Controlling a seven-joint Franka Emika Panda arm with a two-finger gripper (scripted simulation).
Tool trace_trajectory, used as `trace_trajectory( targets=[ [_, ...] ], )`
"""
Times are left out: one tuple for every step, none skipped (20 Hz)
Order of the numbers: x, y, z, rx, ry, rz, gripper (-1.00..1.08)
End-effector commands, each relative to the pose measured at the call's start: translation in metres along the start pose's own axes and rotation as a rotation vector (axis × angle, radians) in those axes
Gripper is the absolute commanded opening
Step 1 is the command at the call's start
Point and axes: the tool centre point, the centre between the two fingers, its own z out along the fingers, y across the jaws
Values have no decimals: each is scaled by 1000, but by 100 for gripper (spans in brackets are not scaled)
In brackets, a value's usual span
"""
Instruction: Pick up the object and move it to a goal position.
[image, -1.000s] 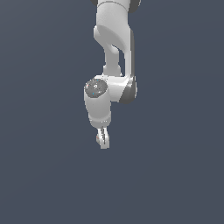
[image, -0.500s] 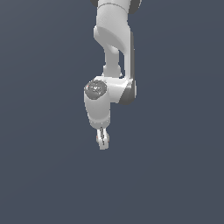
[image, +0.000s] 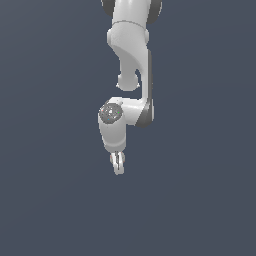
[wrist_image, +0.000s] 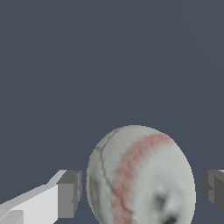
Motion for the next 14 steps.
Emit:
trace_trajectory(
  targets=[
    [0, -1, 5, 2, 0, 0, 100],
    [0, -1, 5, 2, 0, 0, 100],
    [0, -1, 5, 2, 0, 0, 100],
    [0, -1, 5, 2, 0, 0, -100],
    [0, -1, 5, 2, 0, 0, -100],
    [0, -1, 5, 2, 0, 0, -100],
    [0, -1, 5, 2, 0, 0, -100],
    [0, -1, 5, 2, 0, 0, -100],
    [0, -1, 5, 2, 0, 0, -100],
    [0, -1, 5, 2, 0, 0, -100],
    [0, -1, 5, 2, 0, 0, -100],
    [0, -1, 5, 2, 0, 0, -100],
    [0, -1, 5, 2, 0, 0, -100],
    [0, -2, 5, 2, 0, 0, -100]
  ],
)
